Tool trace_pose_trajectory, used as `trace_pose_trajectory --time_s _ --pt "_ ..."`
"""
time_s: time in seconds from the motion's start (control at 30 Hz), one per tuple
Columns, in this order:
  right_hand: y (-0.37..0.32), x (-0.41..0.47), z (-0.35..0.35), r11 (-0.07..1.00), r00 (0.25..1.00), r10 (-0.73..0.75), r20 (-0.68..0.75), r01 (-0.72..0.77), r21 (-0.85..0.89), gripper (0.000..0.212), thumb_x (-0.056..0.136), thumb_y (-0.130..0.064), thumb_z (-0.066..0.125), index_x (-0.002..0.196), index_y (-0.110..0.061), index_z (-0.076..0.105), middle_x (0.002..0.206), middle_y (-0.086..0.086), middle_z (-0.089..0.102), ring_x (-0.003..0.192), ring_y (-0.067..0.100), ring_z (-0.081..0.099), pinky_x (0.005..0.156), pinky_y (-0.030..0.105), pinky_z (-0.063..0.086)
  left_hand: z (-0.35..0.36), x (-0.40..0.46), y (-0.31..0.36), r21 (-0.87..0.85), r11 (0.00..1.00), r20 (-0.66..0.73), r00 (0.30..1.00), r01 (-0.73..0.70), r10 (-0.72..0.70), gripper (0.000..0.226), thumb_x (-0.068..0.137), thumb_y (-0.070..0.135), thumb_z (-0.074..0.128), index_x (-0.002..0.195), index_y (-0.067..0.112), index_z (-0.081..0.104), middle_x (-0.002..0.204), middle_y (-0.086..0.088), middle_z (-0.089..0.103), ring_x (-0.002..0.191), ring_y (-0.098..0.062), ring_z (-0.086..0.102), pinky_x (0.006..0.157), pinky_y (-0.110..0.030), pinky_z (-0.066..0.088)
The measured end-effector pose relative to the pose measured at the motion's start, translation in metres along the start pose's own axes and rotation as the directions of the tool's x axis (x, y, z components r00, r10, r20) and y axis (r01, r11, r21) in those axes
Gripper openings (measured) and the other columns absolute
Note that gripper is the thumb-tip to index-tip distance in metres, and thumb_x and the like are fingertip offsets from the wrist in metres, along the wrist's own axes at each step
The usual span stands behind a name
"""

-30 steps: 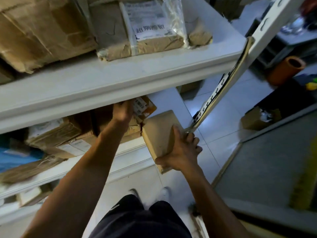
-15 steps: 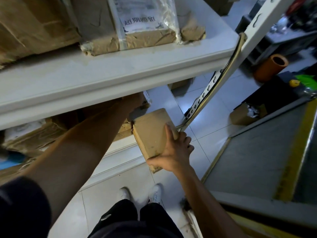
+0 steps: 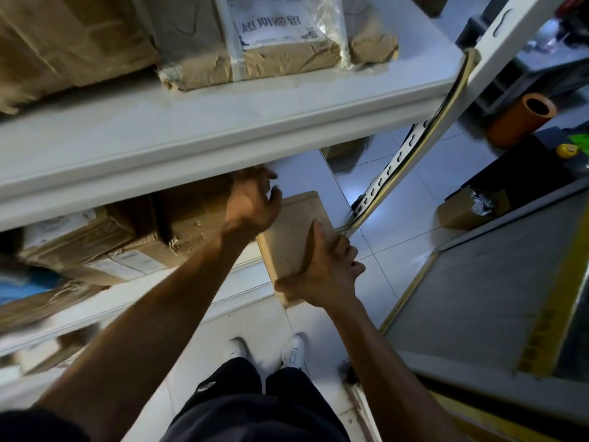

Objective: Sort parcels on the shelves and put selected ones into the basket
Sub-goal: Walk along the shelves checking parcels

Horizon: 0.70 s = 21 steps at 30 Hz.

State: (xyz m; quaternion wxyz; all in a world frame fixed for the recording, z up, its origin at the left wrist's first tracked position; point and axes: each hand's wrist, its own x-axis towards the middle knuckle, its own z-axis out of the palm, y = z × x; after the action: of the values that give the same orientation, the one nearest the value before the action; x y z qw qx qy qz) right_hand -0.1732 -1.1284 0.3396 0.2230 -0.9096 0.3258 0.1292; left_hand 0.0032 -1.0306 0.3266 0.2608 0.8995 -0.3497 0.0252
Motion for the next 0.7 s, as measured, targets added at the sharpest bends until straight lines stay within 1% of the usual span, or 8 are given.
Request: trace_pose_trajectory --time_s 0.03,0.13,0.33,0.43,0.5,0.53,0.6,0.7 --pt "-0.003 0.002 0.000 1.000 1.000 0.007 0.000 -0.007 0.021 0.144 0.047 -0.077 0.076 0.154 -0.036 -0.010 0.144 0.020 0.020 0.127 0.039 0.029 0.099 0.053 0.031 -0.002 -0.013 0.015 -0.057 0.996 -0.107 0.991 0.075 -0.081 0.043 0.087 0.041 0.040 0.110 0.015 0.065 0.110 -0.007 0.067 0.103 -0.026 0.062 0.088 -0.035 0.050" --pt "-0.013 0.010 -0.003 1.000 1.000 0.017 -0.013 -0.018 -0.013 0.144 0.049 -0.081 0.075 0.155 -0.036 -0.013 0.145 0.017 0.017 0.129 0.040 0.029 0.099 0.050 0.033 -0.010 -0.065 0.037 -0.151 0.958 -0.174 0.947 0.244 -0.269 0.030 0.087 0.035 0.052 0.108 0.018 0.066 0.112 -0.005 0.063 0.104 -0.026 0.057 0.082 -0.037 0.050" --pt "-0.027 0.027 -0.008 0.997 0.998 0.063 0.018 -0.062 -0.034 0.142 0.055 -0.072 0.083 0.152 -0.041 -0.015 0.145 0.015 0.009 0.129 0.042 0.035 0.105 0.054 0.036 -0.007 -0.107 0.044 -0.348 0.845 -0.163 0.862 0.406 -0.481 0.030 0.086 0.041 0.049 0.102 0.021 0.063 0.107 0.000 0.059 0.099 -0.024 0.057 0.073 -0.040 0.054" --pt "-0.017 0.025 -0.013 1.000 0.999 0.025 0.026 -0.025 0.003 0.141 0.049 -0.081 0.077 0.151 -0.042 -0.011 0.139 0.010 0.017 0.125 0.039 0.041 0.104 0.055 0.040 0.004 -0.115 0.036 -0.482 0.691 0.035 0.800 0.538 -0.599 0.030 0.088 0.050 0.044 0.089 0.026 0.061 0.090 0.000 0.069 0.084 -0.026 0.066 0.072 -0.046 0.057" --pt "-0.005 0.021 -0.017 0.983 0.997 0.021 0.070 -0.033 0.181 0.135 0.044 -0.090 0.066 0.153 -0.045 0.001 0.141 0.009 0.033 0.124 0.034 0.047 0.101 0.055 0.046 0.008 -0.116 0.035 -0.627 0.449 0.248 0.710 0.636 -0.659 0.032 0.095 0.053 0.048 0.095 0.024 0.062 0.092 -0.005 0.069 0.087 -0.028 0.067 0.073 -0.045 0.057" --pt "0.001 0.019 -0.019 0.923 0.997 0.004 0.077 -0.034 0.384 0.127 0.044 -0.090 0.066 0.152 -0.045 0.016 0.139 0.007 0.045 0.121 0.031 0.054 0.097 0.054 0.052 0.009 -0.115 0.034 -0.677 0.288 0.392 0.663 0.677 -0.638 0.038 0.098 0.053 0.051 0.106 0.018 0.063 0.098 -0.008 0.068 0.092 -0.028 0.067 0.073 -0.041 0.056" --pt "0.015 0.013 -0.022 0.590 0.992 -0.081 0.092 -0.027 0.807 0.098 0.051 -0.073 0.078 0.138 -0.039 0.048 0.126 0.005 0.067 0.113 0.026 0.067 0.093 0.048 0.058 0.010 -0.114 0.028 -0.699 0.003 0.651 0.638 0.715 -0.411 0.061 0.092 0.066 0.051 0.131 0.020 0.059 0.121 -0.012 0.066 0.110 -0.030 0.065 0.087 -0.045 0.056" --pt "0.030 -0.002 -0.021 0.062 0.927 -0.268 0.262 -0.255 0.965 0.083 0.050 -0.055 0.089 0.122 -0.020 0.069 0.114 0.007 0.074 0.105 0.023 0.071 0.088 0.039 0.060 0.012 -0.113 0.024 -0.694 -0.160 0.720 0.677 0.702 -0.153 0.084 0.080 0.082 0.054 0.146 0.032 0.047 0.146 -0.018 0.053 0.132 -0.040 0.052 0.110 -0.060 0.040"
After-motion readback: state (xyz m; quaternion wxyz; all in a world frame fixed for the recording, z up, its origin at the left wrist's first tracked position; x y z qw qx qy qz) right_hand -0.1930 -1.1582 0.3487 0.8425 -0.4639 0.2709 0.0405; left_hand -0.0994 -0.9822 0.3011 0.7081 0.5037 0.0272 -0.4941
